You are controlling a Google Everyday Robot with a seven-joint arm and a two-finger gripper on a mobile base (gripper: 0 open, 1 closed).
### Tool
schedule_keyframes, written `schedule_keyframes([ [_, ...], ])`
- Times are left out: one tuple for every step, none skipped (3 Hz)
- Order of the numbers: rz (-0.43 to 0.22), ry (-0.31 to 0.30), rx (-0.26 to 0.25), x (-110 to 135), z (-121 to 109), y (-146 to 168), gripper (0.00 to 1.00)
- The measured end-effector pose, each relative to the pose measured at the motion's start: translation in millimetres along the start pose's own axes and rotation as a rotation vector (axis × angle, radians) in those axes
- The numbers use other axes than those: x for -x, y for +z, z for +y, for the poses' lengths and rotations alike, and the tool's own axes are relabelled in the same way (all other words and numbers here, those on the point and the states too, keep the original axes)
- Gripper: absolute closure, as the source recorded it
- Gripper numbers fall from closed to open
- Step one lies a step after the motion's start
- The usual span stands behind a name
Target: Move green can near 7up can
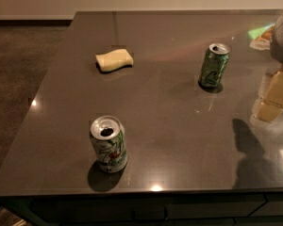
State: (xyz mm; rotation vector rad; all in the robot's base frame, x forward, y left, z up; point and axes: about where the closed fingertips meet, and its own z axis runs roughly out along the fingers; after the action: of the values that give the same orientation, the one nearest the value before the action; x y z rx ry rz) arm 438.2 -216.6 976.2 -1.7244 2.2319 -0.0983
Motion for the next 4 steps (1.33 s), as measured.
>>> schedule_keyframes([
  [-0.003, 0.003, -0.002, 1, -1, 0, 0.00],
  [-0.037, 0.042, 0.014, -1, -12, 14, 0.00],
  [-0.093, 0.097, 0.020, -5, -30, 36, 0.00],
  [-0.157, 0.168, -0.003, -11, -54, 60, 0.00],
])
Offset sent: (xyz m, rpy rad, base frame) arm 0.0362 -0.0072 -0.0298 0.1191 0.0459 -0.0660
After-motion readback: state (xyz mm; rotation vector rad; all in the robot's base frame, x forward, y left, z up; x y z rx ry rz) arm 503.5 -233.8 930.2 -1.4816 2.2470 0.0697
